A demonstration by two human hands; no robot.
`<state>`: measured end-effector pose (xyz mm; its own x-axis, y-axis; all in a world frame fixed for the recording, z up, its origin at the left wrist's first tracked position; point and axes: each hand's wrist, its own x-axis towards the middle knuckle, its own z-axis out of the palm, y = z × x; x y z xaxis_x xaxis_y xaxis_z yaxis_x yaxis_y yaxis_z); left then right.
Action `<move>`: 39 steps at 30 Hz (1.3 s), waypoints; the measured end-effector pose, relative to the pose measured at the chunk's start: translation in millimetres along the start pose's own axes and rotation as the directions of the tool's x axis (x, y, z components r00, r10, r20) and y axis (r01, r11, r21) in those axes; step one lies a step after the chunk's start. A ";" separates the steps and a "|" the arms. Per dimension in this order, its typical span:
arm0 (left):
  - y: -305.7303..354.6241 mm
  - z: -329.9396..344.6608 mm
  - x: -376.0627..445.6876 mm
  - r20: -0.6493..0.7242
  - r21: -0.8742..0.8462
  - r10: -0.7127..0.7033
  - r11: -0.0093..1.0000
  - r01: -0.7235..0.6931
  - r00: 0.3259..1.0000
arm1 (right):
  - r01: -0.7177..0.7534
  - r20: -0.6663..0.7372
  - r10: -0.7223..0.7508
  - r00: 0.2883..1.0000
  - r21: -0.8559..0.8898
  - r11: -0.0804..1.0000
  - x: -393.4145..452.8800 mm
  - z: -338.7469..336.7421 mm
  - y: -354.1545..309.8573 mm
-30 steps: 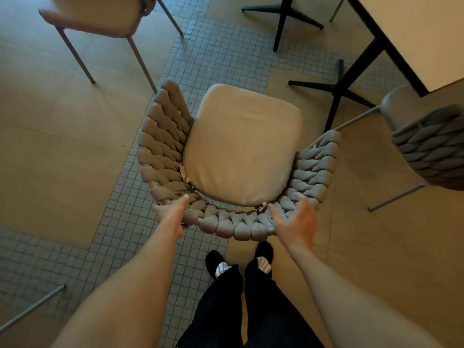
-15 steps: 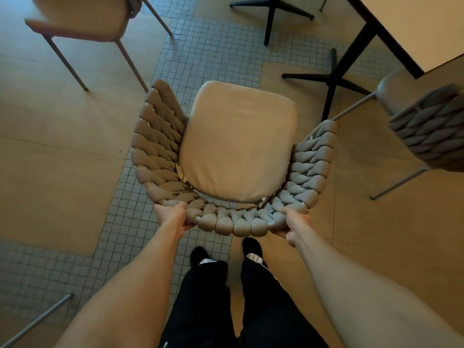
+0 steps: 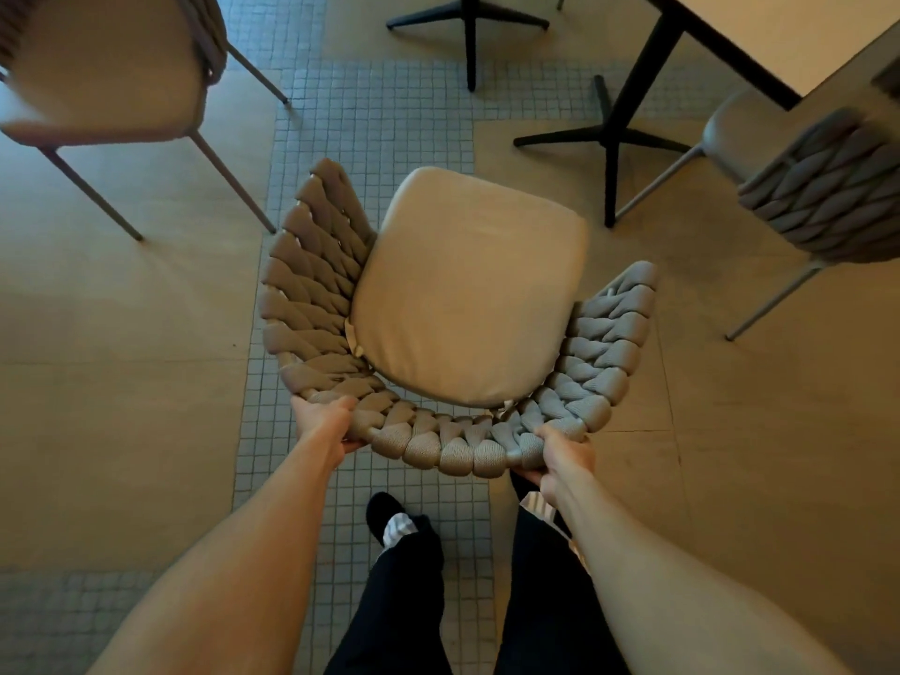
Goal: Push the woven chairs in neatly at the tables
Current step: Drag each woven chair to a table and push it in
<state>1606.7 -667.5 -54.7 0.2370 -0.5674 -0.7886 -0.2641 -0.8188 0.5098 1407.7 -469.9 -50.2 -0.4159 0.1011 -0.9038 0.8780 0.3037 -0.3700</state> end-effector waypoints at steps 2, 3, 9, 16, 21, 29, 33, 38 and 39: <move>11.8 -5.1 9.5 0.031 0.031 0.012 0.999 -0.013 0.999 | 0.002 -0.011 -0.002 1.000 0.029 1.000 -5.4 9.5 8.9; 17.1 -6.7 13.6 0.049 0.041 0.023 0.999 -0.025 0.999 | 0.006 -0.018 -0.006 1.000 0.044 0.999 -7.1 13.7 11.8; 52.4 -10.9 38.7 0.133 0.085 0.047 0.995 -0.059 0.990 | -0.005 -0.032 0.009 0.999 0.142 0.990 -16.5 43.1 23.0; 93.0 -14.9 62.1 0.189 0.127 0.081 0.986 -0.106 0.979 | -0.012 -0.075 0.026 0.997 0.183 0.983 -23.7 81.8 26.2; 127.3 -17.8 82.6 0.213 0.203 0.092 0.970 -0.136 0.973 | -0.052 -0.110 0.077 0.991 0.212 0.976 -29.0 114.9 28.2; 183.1 -22.8 107.5 0.250 0.308 0.048 0.943 -0.127 0.967 | -0.073 -0.145 0.121 0.982 0.298 0.952 -43.1 164.0 31.6; 200.1 -29.5 119.3 0.259 0.352 0.004 0.931 -0.098 0.966 | -0.100 -0.171 0.156 0.973 0.298 0.949 -51.3 183.1 34.6; 224.6 -37.9 140.1 0.282 0.423 -0.006 0.899 -0.119 0.959 | -0.103 -0.226 0.179 0.958 0.312 0.944 -58.9 210.5 43.8; 228.9 -38.9 145.9 0.295 0.435 -0.013 0.892 -0.122 0.955 | -0.102 -0.224 0.180 0.958 0.323 0.941 -60.2 217.2 45.6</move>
<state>1617.2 -941.1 -39.6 -0.0461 -0.5053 -0.8617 -0.6711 -0.6233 0.4014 1524.2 -667.9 -59.4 -0.2931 0.3641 -0.8840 0.9449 -0.0304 -0.3258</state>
